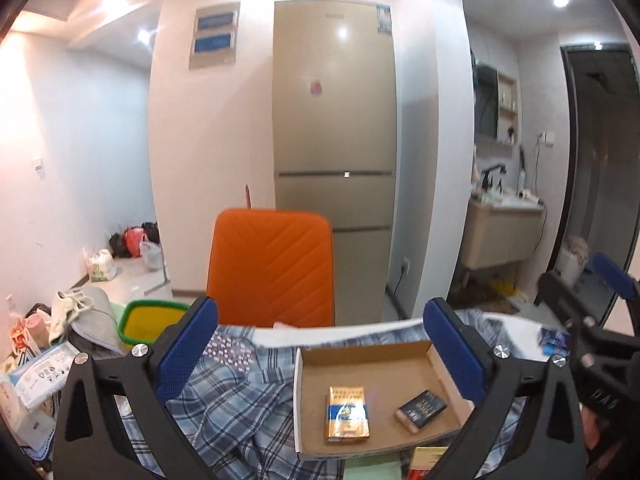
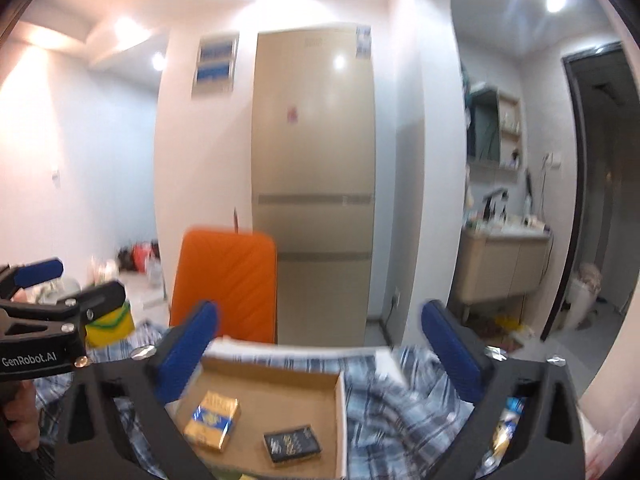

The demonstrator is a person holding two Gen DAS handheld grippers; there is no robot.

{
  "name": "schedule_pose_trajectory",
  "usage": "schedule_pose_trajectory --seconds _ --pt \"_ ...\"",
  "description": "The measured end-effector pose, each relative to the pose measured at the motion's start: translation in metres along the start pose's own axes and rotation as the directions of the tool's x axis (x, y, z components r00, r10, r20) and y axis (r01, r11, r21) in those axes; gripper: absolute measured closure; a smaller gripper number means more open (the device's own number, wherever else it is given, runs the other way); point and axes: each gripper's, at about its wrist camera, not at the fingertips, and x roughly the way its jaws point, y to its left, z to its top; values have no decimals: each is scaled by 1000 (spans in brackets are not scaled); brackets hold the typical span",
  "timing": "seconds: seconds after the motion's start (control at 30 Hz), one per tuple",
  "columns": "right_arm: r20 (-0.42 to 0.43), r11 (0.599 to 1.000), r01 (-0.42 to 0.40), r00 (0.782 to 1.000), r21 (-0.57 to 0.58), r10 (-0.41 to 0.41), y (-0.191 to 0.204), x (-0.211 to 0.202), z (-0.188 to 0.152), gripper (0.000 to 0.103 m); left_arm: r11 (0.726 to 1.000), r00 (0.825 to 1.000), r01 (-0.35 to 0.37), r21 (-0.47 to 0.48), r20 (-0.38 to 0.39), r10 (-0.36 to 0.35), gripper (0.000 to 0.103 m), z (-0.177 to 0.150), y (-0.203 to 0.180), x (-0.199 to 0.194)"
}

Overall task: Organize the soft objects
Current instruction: 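Raise both grippers out of the box and back toward the bed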

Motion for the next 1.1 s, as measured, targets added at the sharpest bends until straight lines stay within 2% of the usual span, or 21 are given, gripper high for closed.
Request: schedule_pose_trajectory --seconds 0.13,0.33,0.67,0.83,1.1 --pt "78 999 35 996 -13 -34 -2 -35 18 0 999 999 5 -32 45 -3 1 7 9 -21" --pt "68 998 50 997 -38 -47 2 -63 17 0 1000 998 6 0 69 -6 1 4 9 -49" --pt "-25 999 45 999 -5 -45 3 -84 -22 0 999 999 36 -11 -4 -36 1 -42 5 -70" --pt "-8 995 99 995 27 -98 -2 -101 -39 0 999 999 36 -11 -29 -36 1 -67 5 -76" --pt "-73 992 122 990 40 -119 -7 -113 -69 0 998 992 59 -16 -110 -61 1 -108 1 -76"
